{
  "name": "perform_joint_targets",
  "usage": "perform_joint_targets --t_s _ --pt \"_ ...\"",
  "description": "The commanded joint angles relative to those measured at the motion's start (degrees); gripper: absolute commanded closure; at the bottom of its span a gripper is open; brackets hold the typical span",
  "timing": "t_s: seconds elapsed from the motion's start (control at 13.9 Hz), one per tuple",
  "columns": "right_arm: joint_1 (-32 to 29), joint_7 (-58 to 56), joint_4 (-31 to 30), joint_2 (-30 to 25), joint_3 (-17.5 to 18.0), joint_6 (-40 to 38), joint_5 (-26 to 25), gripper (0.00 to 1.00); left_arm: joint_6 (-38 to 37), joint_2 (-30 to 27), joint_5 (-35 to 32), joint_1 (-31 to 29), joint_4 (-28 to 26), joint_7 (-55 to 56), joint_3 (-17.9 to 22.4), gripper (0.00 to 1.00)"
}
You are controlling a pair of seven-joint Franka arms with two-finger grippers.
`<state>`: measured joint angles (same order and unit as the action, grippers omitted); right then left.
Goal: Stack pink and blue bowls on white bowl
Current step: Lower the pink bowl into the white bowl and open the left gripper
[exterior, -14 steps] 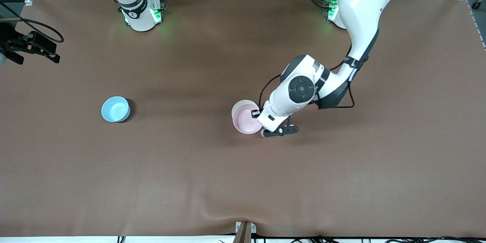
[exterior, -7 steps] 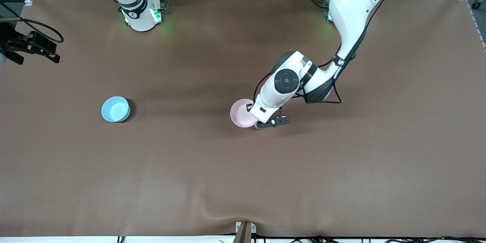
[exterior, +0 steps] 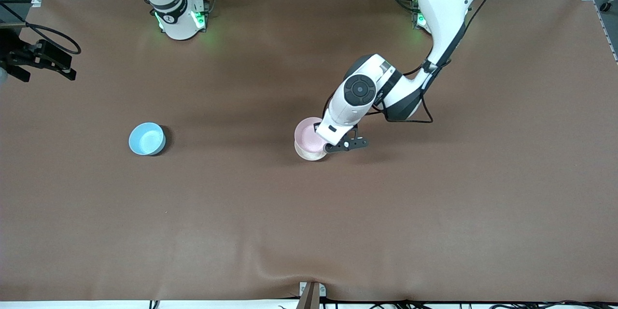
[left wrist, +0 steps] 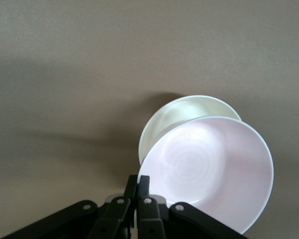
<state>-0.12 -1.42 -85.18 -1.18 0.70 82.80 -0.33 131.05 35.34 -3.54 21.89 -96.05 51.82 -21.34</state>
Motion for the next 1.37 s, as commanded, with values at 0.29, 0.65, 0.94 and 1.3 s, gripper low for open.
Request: perform_joint_targets --t_s 0.29,0.65,0.94,1.3 --pt "-0.24 -0.42 0.45 0.13 0.27 -0.27 -0.90 0.00 4.92 -0.71 -1.56 0.00 -2.83 1.53 0.16 1.00" --pt "-0.06 -0.42 0.45 0.13 0.62 0.17 -0.90 0.00 6.32 0.34 -1.56 0.17 -2.92 1.53 0.25 1.00" --pt "-0.06 -0.42 0.45 0.13 0.62 0.09 -0.90 0.00 7.02 0.61 -1.56 0.26 -2.83 1.62 0.25 0.97" --pt "-0.06 -0.42 0.45 0.13 0.62 0.09 -0.90 0.00 5.10 -1.14 -1.65 -0.53 -2.92 3.99 0.59 0.00"
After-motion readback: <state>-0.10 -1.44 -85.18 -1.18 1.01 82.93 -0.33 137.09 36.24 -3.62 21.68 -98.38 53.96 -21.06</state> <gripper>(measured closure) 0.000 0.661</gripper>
